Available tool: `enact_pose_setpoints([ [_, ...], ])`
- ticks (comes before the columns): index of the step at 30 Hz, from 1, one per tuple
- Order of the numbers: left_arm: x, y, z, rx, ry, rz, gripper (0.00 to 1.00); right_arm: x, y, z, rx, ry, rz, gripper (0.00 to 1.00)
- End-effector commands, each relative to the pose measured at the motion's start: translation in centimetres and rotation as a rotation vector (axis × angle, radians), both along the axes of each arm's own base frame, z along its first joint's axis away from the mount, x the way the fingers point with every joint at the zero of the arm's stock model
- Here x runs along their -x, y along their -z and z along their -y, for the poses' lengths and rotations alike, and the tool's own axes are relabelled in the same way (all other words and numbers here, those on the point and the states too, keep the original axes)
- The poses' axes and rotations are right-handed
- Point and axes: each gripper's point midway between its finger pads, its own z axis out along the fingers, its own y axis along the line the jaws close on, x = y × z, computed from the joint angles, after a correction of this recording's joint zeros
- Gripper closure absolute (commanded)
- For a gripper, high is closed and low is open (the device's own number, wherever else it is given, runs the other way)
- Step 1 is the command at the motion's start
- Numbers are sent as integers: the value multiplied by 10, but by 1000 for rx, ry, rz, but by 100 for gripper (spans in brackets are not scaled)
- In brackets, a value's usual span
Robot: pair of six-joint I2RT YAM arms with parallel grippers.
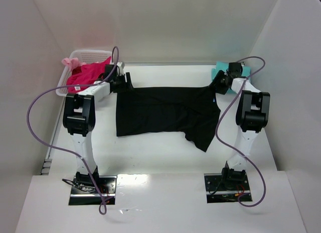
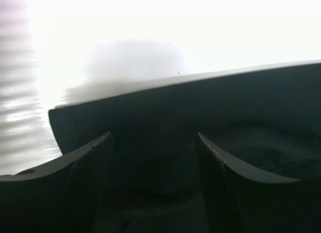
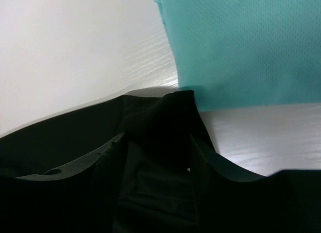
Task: Fold and stack the t-shirts
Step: Fold the flattened tshirt in 1/3 of the way
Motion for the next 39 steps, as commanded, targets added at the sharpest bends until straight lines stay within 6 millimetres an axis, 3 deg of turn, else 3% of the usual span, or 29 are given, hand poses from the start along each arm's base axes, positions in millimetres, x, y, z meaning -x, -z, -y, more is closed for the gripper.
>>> enact_pose_setpoints([
  [1,-21,-17,-3,5,-43,70,28,-15,-2,6,18,-10,37,45],
  [9,-28,-5,-4,14,-76,55,53,-11,4,5,3,5,22,67],
  [12,-27,0,-4,19,-82,42,63,-12,-5,6,12,11,41,73],
  [20,-28,3,-13,-11,-127,36,69,-6,-16,31,64,73,53,86],
  [24,-29,3,-16,-25,-143,38,69,-6,-21,36,66,82,62,86],
  [28,-27,5,-16,-26,-143,29,69,-5,-21,43,73,99,61,79],
  [29,-29,1,-16,-25,-143,38,69,-5,-22,39,56,84,64,75],
  [30,-29,1,-14,-16,-133,37,67,-5,-22,38,48,76,65,65],
  [33,-30,-3,-8,9,-107,42,64,0,-27,28,12,42,73,50],
  [36,-30,-11,-3,26,-89,49,61,5,-28,18,-28,5,77,40],
  [39,-26,-22,-2,33,-81,43,57,10,-34,8,-68,-24,99,37],
])
